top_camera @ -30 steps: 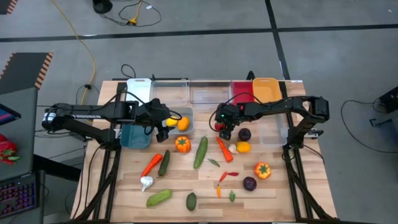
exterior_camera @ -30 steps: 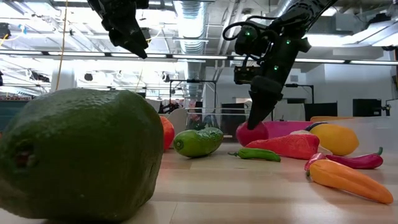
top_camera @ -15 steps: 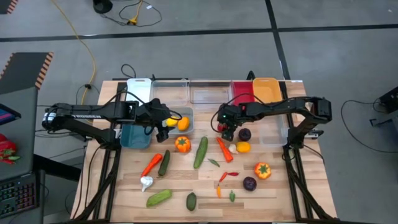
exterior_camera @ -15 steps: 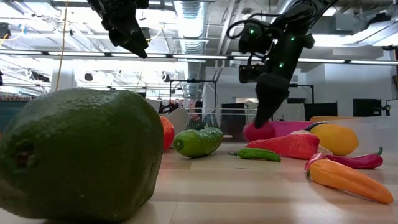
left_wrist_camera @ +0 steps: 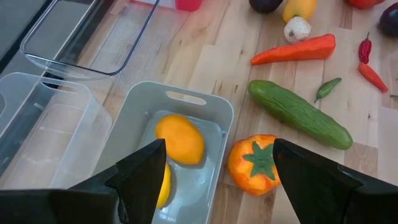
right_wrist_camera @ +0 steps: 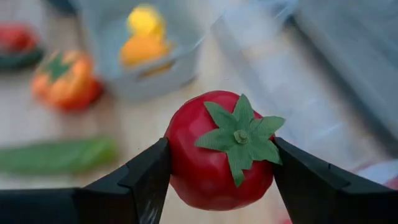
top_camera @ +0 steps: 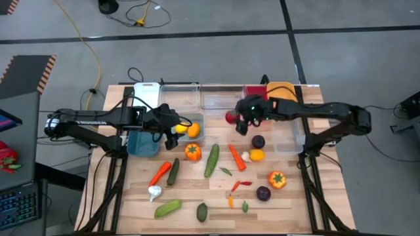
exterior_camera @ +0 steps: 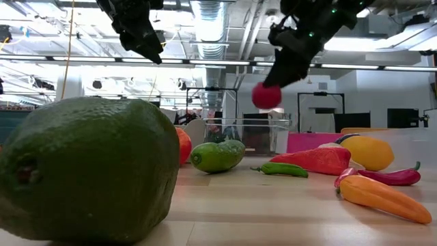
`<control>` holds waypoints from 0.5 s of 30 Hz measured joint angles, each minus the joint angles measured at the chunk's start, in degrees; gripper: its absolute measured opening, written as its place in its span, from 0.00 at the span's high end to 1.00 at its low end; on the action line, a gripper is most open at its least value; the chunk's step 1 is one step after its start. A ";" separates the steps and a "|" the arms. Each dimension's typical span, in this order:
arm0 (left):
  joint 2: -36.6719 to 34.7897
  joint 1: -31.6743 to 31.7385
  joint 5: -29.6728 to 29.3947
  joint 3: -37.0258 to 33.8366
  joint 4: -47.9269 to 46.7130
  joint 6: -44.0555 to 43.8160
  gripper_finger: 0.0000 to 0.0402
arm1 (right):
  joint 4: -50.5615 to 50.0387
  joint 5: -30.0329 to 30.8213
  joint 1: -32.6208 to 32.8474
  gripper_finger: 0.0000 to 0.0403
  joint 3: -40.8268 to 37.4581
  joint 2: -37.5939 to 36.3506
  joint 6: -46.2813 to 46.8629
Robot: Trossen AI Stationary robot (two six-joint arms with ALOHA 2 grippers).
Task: Sort produce into baskets
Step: Put the red tomato into the top right transparent bin
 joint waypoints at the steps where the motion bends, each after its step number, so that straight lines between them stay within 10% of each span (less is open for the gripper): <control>1: 0.00 0.00 0.00 0.00 0.00 0.00 0.30 | 1.42 1.21 -0.83 0.30 0.02 -0.35 -1.03; 15: 0.00 0.00 0.02 0.00 0.00 0.00 0.30 | 7.05 2.82 -10.38 0.29 0.17 1.70 -3.90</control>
